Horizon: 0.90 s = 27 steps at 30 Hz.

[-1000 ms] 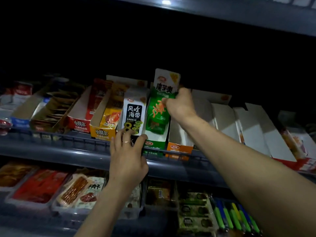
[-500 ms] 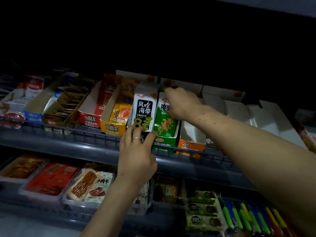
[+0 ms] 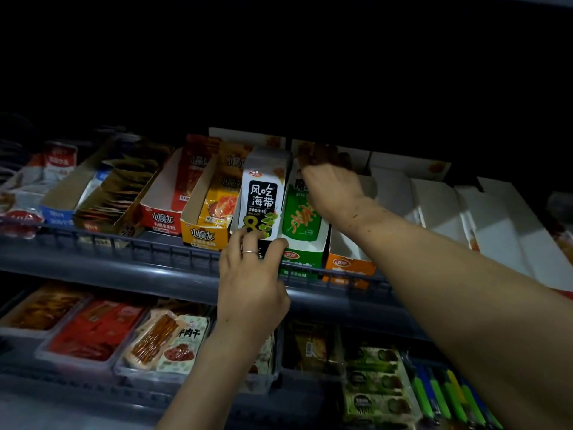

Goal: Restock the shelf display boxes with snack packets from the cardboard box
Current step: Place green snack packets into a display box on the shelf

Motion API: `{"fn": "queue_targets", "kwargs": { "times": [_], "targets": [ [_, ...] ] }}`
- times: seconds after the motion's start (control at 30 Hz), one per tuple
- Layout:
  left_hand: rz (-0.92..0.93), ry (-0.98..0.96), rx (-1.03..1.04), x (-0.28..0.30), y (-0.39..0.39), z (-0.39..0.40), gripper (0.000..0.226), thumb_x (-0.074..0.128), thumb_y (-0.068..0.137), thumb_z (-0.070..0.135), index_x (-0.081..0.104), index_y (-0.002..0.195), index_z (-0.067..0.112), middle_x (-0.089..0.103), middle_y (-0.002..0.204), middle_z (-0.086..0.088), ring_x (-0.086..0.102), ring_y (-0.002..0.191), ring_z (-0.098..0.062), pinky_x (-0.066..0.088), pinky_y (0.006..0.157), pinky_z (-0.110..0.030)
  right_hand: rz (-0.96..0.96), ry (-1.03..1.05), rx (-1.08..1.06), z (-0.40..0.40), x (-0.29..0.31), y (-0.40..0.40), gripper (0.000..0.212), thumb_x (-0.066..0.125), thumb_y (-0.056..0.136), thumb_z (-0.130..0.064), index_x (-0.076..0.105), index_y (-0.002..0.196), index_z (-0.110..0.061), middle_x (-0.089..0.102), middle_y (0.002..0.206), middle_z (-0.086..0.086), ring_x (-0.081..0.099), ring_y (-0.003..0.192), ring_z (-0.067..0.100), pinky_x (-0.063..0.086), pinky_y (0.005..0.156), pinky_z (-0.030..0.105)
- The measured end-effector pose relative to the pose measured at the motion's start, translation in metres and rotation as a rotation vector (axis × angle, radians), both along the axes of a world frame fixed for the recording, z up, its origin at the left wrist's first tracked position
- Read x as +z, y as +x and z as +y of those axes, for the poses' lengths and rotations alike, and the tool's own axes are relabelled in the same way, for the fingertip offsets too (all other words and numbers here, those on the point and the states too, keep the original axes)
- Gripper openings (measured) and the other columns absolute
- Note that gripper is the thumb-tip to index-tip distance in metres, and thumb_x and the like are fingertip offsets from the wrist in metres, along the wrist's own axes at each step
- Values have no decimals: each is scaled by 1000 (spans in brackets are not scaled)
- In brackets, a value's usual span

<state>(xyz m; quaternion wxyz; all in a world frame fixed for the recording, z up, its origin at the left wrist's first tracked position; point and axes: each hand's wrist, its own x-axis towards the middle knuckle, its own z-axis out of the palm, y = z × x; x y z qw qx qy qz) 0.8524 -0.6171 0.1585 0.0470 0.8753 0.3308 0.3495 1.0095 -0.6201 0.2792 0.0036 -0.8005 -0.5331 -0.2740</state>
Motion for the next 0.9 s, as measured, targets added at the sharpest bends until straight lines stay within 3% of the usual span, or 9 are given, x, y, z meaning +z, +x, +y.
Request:
{"fn": "queue_targets", "kwargs": {
  "times": [0.07, 0.13, 0.27, 0.4, 0.5, 0.57, 0.73, 0.83, 0.9],
  "targets": [
    [2, 7, -2, 0, -1, 1, 61, 68, 65, 6, 54, 123, 20, 47, 128, -14, 35, 129, -38, 40, 99, -57, 29, 14, 35, -3, -1, -2, 50, 59, 84, 6, 46, 130, -10, 56, 116, 16, 59, 104, 38, 42, 68, 40],
    [11, 1, -7, 1, -3, 1, 62, 68, 66, 7, 53, 124, 21, 47, 129, -13, 34, 130, -37, 39, 99, -56, 40, 65, 90, -7, 1, -3, 42, 56, 86, 6, 49, 125, -9, 58, 109, 15, 61, 96, 38, 42, 63, 39],
    [43, -43, -28, 6, -7, 1, 61, 65, 73, 12, 51, 130, 24, 44, 133, -9, 28, 134, -31, 36, 104, -53, 232, 137, 208, -17, 3, -2, 31, 59, 87, -3, 57, 116, -11, 59, 110, 15, 59, 100, 35, 47, 70, 36],
    [-150, -65, -159, 17, -19, 5, 47, 67, 81, 18, 59, 127, 22, 52, 126, 1, 36, 128, -21, 36, 105, -44, 555, 108, 224, -39, 0, -17, 15, 66, 84, -10, 68, 98, -17, 66, 101, 7, 63, 93, 22, 54, 83, 36],
    [-304, -82, -261, 23, -32, -4, 32, 65, 82, 23, 67, 114, 21, 61, 109, 8, 51, 108, -11, 40, 93, -24, 619, 71, 286, -75, -4, -31, 14, 64, 84, -10, 70, 95, -16, 68, 93, -1, 62, 88, 14, 48, 75, 24],
    [-300, -156, -307, 15, -43, -21, 21, 67, 82, 21, 71, 103, 20, 65, 97, 11, 58, 93, -5, 41, 83, -11, 666, 58, 311, -104, -15, -39, 11, 66, 83, -12, 70, 92, -17, 65, 84, -7, 59, 79, 8, 41, 66, 17],
    [245, -330, -367, -41, -60, -53, 17, 60, 80, 35, 72, 91, 30, 72, 86, 12, 66, 79, -9, 54, 70, -29, 935, -30, 223, -179, -90, -50, 9, 72, 82, -14, 67, 82, -21, 65, 75, -11, 61, 69, -1, 45, 62, 13],
    [460, -398, -415, -69, -68, -73, 25, 54, 80, 39, 74, 89, 27, 73, 85, 5, 68, 79, -15, 54, 68, -31, 1010, -101, 142, -220, -151, -52, 9, 73, 81, -14, 67, 80, -21, 63, 70, -13, 58, 62, -7, 42, 58, 13],
    [569, -482, -434, -91, -75, -88, 19, 59, 87, 38, 73, 91, 26, 72, 90, 6, 65, 82, -11, 53, 71, -29, 1073, -164, 67, -246, -195, -55, 6, 73, 82, -18, 68, 84, -20, 62, 72, -13, 56, 63, -6, 42, 57, 11]
  ]
}}
